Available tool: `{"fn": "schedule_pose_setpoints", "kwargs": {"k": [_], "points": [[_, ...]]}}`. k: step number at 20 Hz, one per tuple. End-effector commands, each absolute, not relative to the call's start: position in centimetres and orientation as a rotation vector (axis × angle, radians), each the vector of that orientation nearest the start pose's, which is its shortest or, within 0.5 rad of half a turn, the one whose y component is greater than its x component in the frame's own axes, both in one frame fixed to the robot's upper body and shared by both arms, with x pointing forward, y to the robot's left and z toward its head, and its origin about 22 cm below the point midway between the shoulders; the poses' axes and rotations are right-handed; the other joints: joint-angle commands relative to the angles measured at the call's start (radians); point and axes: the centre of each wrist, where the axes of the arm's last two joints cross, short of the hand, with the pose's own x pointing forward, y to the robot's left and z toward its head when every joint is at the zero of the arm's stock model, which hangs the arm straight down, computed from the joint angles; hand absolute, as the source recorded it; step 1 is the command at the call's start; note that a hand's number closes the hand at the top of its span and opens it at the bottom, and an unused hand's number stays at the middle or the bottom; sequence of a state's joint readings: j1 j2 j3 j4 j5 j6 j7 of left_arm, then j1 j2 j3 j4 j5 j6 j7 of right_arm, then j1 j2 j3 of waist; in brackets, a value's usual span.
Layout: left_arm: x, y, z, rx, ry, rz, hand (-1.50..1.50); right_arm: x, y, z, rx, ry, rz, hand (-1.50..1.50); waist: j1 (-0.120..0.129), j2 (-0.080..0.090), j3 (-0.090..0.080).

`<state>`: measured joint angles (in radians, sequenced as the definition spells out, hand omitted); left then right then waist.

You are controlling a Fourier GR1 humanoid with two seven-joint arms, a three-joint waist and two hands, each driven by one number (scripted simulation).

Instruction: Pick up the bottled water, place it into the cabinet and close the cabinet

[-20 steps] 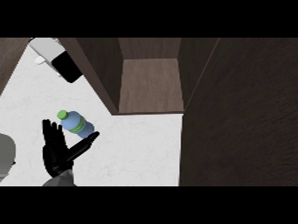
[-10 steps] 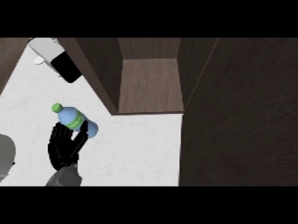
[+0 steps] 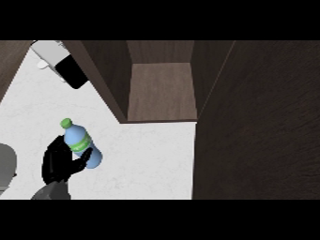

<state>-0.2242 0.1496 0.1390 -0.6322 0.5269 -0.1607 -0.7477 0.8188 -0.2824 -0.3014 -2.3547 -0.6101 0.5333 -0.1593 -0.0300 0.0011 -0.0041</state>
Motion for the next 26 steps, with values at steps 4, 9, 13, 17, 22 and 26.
{"fn": "schedule_pose_setpoints", "kwargs": {"k": [4,9,13,17,22,26], "points": [[24.7,33.1,-12.8,-0.203,-1.703,0.344,1.50,3.9,-31.5,15.4,0.266,-1.902,0.126,-1.50,0.010,0.001,0.001],[24.8,30.7,-12.8,-0.186,-1.752,0.245,1.50,3.1,-32.5,15.9,0.255,-1.904,0.164,-1.50,0.010,-0.005,0.003],[27.8,28.0,-10.1,-0.268,-1.725,0.199,1.50,3.6,-31.9,15.1,0.258,-1.893,0.137,-1.50,0.022,-0.005,0.004],[28.1,25.2,-8.6,-0.268,-1.767,0.158,1.50,3.0,-32.4,16.3,0.229,-1.912,0.156,-1.50,0.022,-0.007,0.004],[28.9,22.7,-5.1,-0.312,-1.739,0.147,1.50,3.2,-32.5,15.9,0.240,-1.897,0.140,-1.50,0.030,-0.007,0.004],[29.8,17.1,-3.0,-0.272,-1.760,0.126,1.50,3.3,-30.8,16.1,0.237,-1.919,0.157,-1.50,0.023,-0.006,0.003]]}}
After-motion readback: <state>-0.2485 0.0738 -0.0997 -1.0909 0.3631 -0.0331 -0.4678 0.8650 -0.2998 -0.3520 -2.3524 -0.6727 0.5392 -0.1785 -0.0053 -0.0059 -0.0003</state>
